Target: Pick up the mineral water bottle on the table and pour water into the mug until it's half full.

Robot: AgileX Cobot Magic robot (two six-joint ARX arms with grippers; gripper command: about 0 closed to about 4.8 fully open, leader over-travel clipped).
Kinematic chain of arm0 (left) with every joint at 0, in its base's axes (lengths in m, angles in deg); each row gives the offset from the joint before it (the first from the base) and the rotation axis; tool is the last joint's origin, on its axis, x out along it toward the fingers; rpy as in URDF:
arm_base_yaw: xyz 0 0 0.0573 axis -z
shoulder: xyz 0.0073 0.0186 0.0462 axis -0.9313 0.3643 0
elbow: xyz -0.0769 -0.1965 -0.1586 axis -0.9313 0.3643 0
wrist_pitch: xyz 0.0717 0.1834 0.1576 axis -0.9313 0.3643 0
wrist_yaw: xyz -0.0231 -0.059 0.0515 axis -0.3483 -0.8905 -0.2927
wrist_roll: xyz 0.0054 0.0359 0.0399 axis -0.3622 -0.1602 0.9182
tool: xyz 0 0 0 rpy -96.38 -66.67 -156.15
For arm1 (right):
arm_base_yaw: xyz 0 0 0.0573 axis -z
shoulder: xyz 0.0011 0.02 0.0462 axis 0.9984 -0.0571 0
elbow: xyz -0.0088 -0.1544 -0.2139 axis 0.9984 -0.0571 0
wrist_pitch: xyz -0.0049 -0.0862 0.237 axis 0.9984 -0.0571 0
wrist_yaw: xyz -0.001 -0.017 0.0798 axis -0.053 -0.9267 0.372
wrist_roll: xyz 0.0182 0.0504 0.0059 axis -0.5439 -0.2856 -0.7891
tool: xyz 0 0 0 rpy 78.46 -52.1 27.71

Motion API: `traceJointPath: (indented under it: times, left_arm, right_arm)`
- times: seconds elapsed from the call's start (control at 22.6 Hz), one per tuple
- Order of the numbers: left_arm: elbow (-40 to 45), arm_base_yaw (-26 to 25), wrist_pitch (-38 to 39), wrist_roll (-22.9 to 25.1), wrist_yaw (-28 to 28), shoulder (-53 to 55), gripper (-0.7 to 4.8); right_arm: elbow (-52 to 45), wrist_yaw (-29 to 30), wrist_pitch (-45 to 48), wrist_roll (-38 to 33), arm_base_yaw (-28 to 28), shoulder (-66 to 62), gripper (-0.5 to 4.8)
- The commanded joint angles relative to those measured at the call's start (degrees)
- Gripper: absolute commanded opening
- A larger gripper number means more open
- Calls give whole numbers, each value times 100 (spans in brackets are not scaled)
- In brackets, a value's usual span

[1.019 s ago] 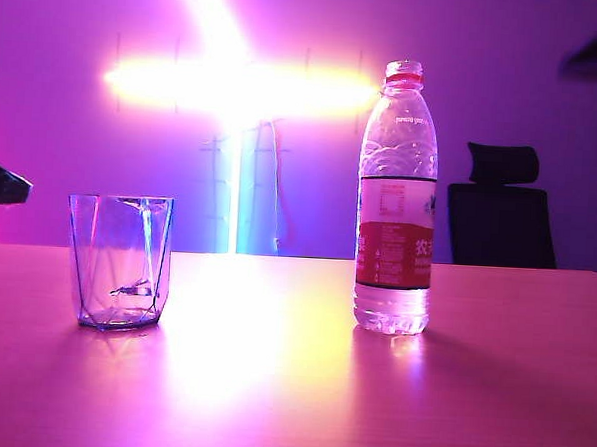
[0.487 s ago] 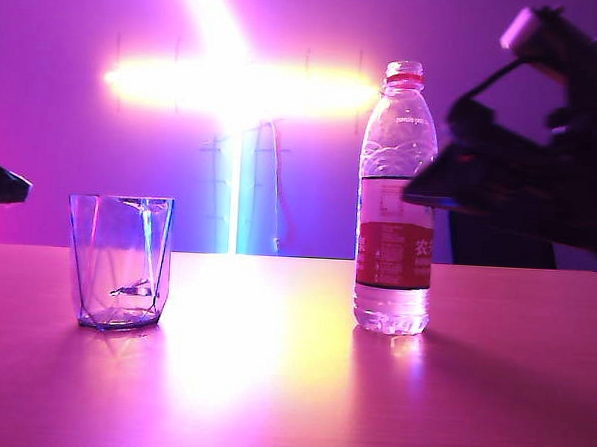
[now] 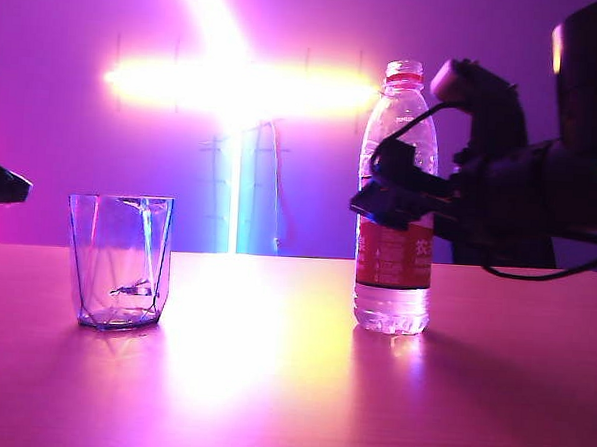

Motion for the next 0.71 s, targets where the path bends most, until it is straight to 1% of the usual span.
traceJointPath:
  times: [0.04,0.22,0.27,0.31,0.4,0.44,0.49,0.58,0.66,0.71]
  left_arm:
    - [-24,-11,-74,-15,-4,7,-2]
    - [-24,-11,-74,-15,-4,7,-2]
    - [-24,-11,-74,-15,-4,0,-2]
    - [-24,-11,-77,-15,-4,0,-2]
    - [-24,-13,-74,-15,-4,0,-2]
    - [-24,-22,-74,-15,-4,-4,-2]
    - [-24,-31,-74,-15,-4,-20,-2]
    - [-24,-35,-72,-15,-4,-28,-2]
    - [-24,-39,-74,-15,-4,-28,-2]
    - [-24,-68,-74,-15,-7,-28,-2]
  right_arm:
    - [319,-39,142,17,-9,-212,479]
    - [544,-155,105,37,-9,-319,479]
    - [544,-190,103,44,-9,-319,412]
    - [542,-190,98,98,-9,-319,360]
    - [540,-188,79,184,-9,-319,285]
    - [540,-188,57,181,-9,-319,258]
    - [540,-186,57,179,-9,-319,247]
    - [542,-138,70,181,-9,-313,247]
    - [546,-98,151,448,-35,-254,246]
    - [579,-57,37,778,-61,-105,246]
